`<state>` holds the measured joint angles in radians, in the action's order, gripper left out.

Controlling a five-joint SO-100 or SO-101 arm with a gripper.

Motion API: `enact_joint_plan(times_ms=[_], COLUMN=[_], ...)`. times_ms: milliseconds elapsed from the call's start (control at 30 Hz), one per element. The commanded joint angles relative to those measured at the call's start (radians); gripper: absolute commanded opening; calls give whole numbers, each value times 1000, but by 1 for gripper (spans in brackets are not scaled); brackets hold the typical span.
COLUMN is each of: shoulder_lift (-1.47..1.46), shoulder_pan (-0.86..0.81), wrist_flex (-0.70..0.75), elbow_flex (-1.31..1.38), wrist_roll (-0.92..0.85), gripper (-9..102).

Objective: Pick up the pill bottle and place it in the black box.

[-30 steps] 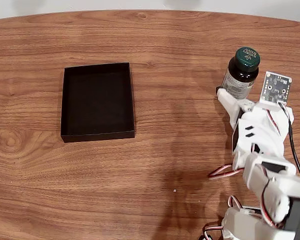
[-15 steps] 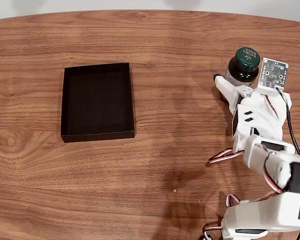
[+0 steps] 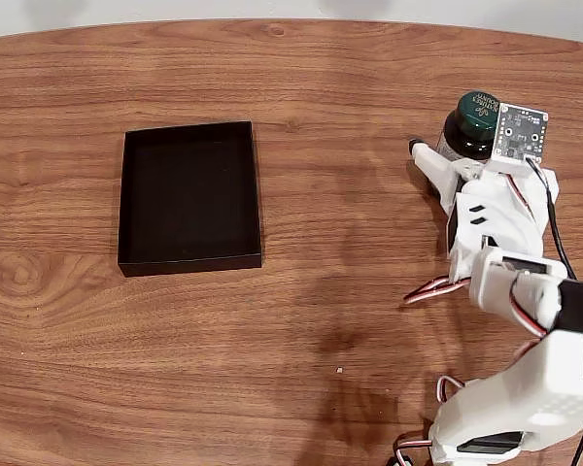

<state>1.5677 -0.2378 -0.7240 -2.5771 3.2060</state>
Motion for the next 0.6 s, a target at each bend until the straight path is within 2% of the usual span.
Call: enact_joint_plan(times_ms=[0,567], shoulder_lift=[-21,-204], shoulder_pan=[9,-8], wrist_flex=[-58,-150], elbow_flex=[86,222], wrist_roll=[14,-20], gripper=[39,38])
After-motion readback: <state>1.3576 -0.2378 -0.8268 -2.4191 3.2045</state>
